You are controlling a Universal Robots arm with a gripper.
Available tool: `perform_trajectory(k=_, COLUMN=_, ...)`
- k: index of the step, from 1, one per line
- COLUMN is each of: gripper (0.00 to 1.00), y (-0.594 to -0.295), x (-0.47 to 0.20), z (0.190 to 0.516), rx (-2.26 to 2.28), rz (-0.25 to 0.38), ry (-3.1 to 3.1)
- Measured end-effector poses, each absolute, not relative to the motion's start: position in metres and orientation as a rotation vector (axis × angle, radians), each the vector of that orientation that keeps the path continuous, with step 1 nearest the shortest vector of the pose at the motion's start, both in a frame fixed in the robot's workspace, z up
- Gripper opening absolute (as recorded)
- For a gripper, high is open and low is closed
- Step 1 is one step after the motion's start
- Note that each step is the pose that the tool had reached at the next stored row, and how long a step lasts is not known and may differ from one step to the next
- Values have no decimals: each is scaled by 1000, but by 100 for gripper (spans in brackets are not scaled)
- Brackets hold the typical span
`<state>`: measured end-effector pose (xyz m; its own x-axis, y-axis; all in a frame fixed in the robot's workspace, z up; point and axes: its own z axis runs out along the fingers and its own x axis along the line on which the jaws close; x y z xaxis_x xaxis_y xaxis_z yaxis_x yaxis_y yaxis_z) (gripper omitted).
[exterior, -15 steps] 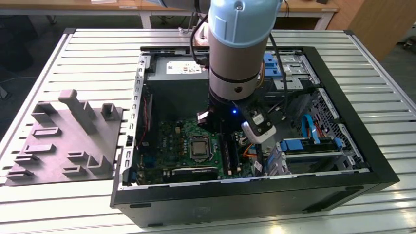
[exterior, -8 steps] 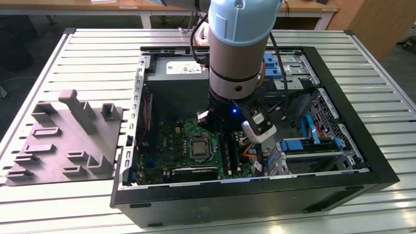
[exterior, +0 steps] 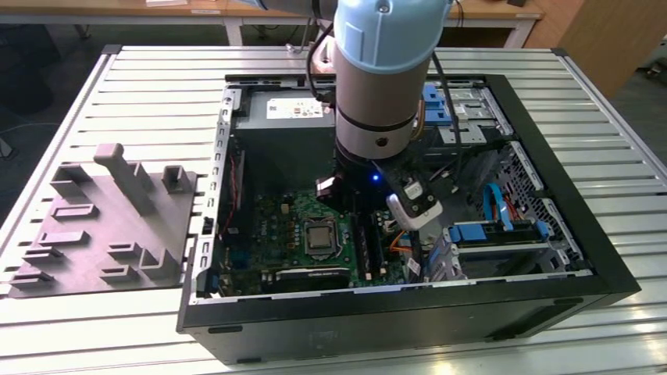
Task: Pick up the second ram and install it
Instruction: 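Insert the second ram into the second slot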
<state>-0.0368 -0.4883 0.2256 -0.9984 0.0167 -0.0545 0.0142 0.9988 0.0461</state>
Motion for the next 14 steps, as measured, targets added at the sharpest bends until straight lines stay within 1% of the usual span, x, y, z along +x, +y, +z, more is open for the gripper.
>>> perform_trajectory(k=14, gripper=11, y=-488, x=-37, z=223, rx=35, rz=71, ry=3085)
